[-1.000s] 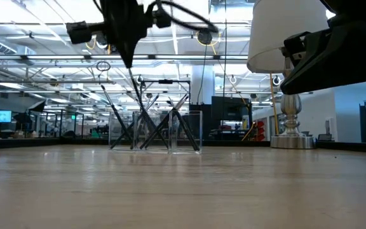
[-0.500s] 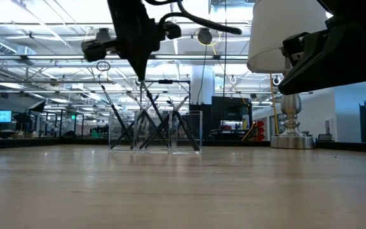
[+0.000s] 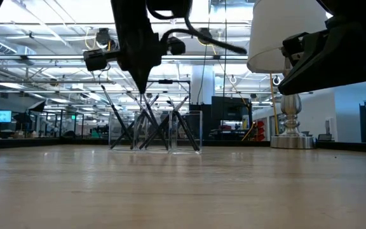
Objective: Pick & Place Makeup Supplies
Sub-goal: Put the makeup brush into the transparent organizer, then return to Home Position
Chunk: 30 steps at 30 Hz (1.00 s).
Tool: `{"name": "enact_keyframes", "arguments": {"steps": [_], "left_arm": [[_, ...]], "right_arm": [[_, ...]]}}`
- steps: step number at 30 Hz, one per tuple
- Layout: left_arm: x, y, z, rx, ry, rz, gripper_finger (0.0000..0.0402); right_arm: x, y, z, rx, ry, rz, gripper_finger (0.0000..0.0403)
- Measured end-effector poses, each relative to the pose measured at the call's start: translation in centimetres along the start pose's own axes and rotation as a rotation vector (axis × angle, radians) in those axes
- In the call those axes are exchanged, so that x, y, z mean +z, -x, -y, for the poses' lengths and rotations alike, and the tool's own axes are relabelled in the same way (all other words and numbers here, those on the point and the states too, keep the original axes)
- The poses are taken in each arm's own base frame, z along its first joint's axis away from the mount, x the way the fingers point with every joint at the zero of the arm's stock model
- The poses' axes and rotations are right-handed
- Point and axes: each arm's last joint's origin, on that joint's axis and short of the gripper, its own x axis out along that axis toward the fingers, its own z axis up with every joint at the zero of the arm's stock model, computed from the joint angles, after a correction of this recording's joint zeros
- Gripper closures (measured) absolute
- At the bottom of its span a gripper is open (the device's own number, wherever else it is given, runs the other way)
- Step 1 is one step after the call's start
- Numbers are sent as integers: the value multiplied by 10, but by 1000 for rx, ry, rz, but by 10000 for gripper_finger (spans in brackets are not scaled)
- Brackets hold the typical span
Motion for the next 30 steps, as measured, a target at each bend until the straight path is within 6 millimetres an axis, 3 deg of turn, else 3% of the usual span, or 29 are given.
{"name": "enact_keyframes", "arguments": {"steps": [7,19,24,27,30], "left_arm": [[3,-3,0,-6,56,-13,381],[-7,16,0,25,168,-87,253],[-16,49,-5,128,255,-124,222],[-23,83,-5,238,406,-91,216],[-47,130,6,281,573,95,222]], "right_arm": [[0,0,0,0,0,0,403],[0,0,0,1,-2,0,403],[0,0,0,1,-2,0,403],[0,0,0,1,-2,0,403],[0,0,0,1,-1,-2,403]]}}
